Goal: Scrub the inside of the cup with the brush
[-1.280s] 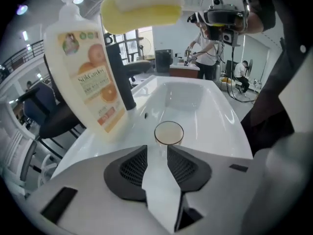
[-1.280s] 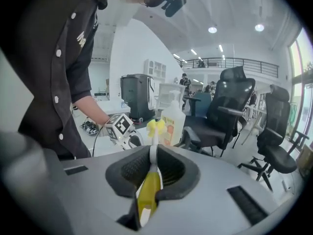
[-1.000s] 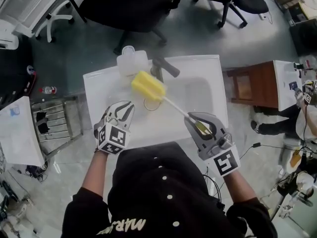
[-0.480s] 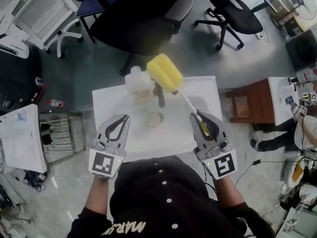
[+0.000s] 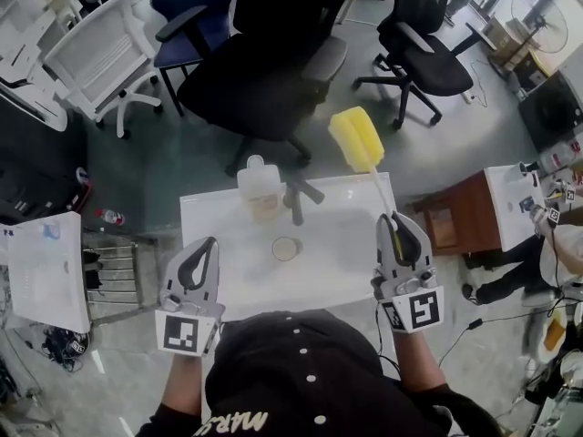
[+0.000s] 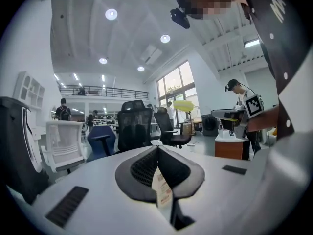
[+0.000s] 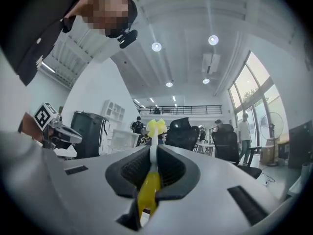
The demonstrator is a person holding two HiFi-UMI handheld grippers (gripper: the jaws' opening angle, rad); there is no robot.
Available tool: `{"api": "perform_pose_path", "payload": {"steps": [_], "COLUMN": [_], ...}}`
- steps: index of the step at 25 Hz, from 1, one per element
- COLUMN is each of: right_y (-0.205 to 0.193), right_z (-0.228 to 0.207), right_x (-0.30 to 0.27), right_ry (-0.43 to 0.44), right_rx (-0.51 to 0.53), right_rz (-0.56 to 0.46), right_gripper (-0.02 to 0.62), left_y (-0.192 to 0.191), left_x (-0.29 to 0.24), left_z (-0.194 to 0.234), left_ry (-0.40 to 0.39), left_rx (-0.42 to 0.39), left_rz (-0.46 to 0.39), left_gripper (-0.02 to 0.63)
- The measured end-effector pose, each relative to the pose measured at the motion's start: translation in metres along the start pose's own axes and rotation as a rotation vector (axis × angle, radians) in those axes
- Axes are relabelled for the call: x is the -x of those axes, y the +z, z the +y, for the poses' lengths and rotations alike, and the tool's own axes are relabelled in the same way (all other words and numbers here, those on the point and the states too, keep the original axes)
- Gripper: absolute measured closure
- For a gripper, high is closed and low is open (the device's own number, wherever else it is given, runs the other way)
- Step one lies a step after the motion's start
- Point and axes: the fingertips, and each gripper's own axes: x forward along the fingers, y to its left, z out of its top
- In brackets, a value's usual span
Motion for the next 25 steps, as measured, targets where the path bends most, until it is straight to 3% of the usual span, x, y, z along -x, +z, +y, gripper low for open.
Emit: {"api": "perform_pose_path", "payload": {"steps": [8, 16, 25], "right_y": [0.015, 0.025, 0.025], "right_z": [-0.022, -0.023, -0.014], "right_x": [0.019, 0.018, 0.011], "right_ry": [-0.082, -0.085, -0.059], "right_rx": [-0.014, -0.012, -0.028], "right_rz": [-0.015, -0.041, -0.035], "right_gripper": [0.545, 0.545, 0.546], "left_y": [0.025, 0.036, 0.039], "left_x": [0.021, 0.019, 0.015], "left_z": [0.010, 0.013, 0.010], "left_ry": [0.055, 0.115, 0.112], "left_rx": [-0.084, -0.050, -0.068], "left_rz": [-0.047, -0.056, -0.064], "left_gripper": [0.580, 0.580, 0.580]}}
